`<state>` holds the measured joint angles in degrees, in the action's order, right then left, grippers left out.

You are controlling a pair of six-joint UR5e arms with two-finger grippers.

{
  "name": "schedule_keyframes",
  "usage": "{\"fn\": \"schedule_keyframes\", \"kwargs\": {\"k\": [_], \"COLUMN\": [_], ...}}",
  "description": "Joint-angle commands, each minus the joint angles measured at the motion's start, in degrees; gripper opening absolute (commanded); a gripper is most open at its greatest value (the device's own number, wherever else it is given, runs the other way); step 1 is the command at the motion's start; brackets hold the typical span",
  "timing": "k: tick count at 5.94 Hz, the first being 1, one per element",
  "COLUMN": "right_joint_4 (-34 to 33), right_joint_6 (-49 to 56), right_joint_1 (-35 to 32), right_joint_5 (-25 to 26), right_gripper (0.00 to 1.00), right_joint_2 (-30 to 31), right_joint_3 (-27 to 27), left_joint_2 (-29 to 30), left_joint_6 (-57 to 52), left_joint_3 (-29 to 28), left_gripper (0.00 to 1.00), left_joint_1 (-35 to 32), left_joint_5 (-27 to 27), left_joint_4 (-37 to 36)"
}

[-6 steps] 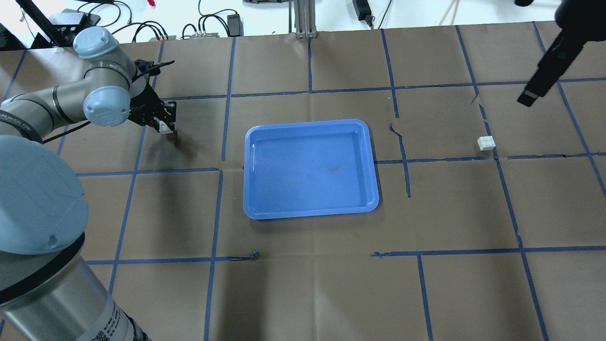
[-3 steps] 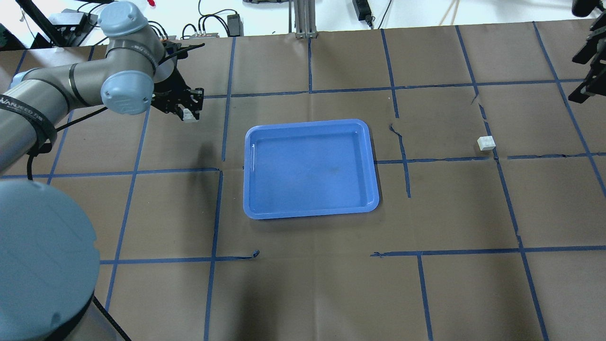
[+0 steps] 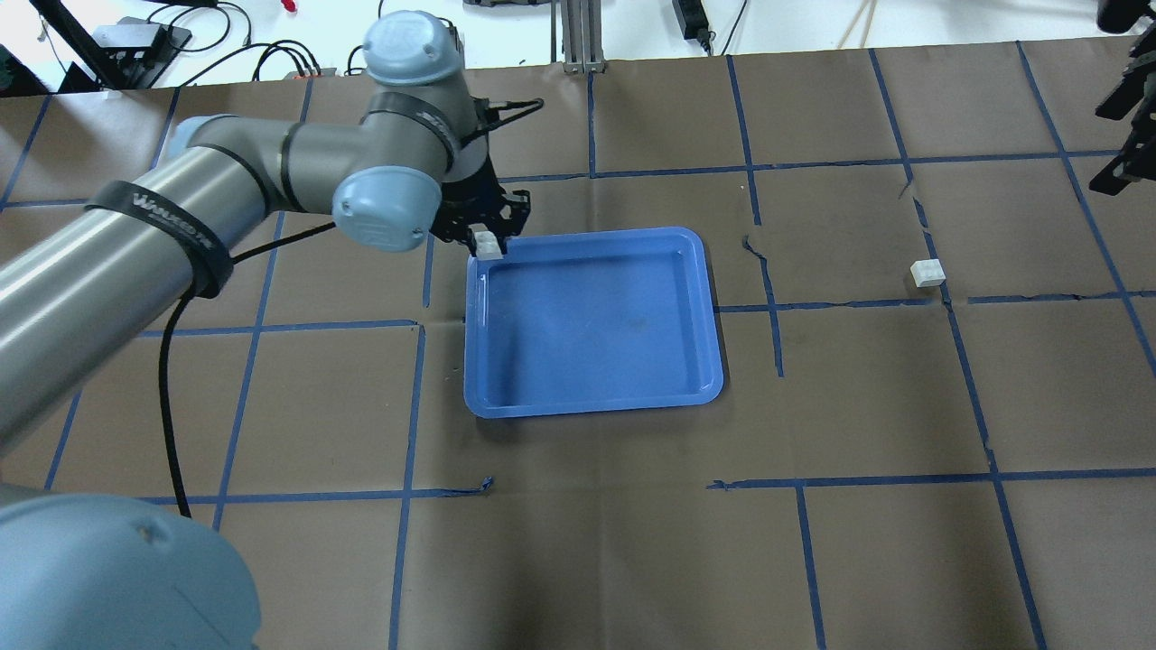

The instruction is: Assemble white blocks and place on blue tray

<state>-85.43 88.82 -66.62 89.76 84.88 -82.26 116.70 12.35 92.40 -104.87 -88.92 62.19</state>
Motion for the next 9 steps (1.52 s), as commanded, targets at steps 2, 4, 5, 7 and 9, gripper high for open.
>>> {"fn": "schedule_keyframes", "kwargs": {"k": [2,4,5,7,9], "right_joint_4": [-0.44,-5.70,-5.89,-8.78,-10.10], "right_joint_6": [2.22,22.97,28.72,36.82,41.14], "right_joint_1": [0.00,2.35,3.94,5.63,6.94], "right_joint_5": [-1.07,-8.51,-13.42,-19.16,-23.82], "right_gripper": [1.00,1.00,1.00,1.00,1.00], "right_joint_2": [-3.20,-9.81,-12.52,-19.10,-26.14], "right_joint_3": [-0.26,-0.62,-0.62,-0.62,-0.62], "left_joint_2": [1.41,1.16,1.42,2.13,2.83], "left_joint_6": [-39.80,-63.66,-69.77,-76.66,-77.30], "left_joint_3": [3.47,6.28,6.99,7.26,7.35], "left_gripper": [0.04,0.05,0.05,0.07,0.09], "left_joint_1": [-4.45,-6.65,-6.66,-6.66,-6.66], "left_joint_5": [-0.90,-0.29,-0.20,-0.29,-0.37], "left_joint_4": [-5.63,-11.19,-12.00,-12.09,-12.71]}}
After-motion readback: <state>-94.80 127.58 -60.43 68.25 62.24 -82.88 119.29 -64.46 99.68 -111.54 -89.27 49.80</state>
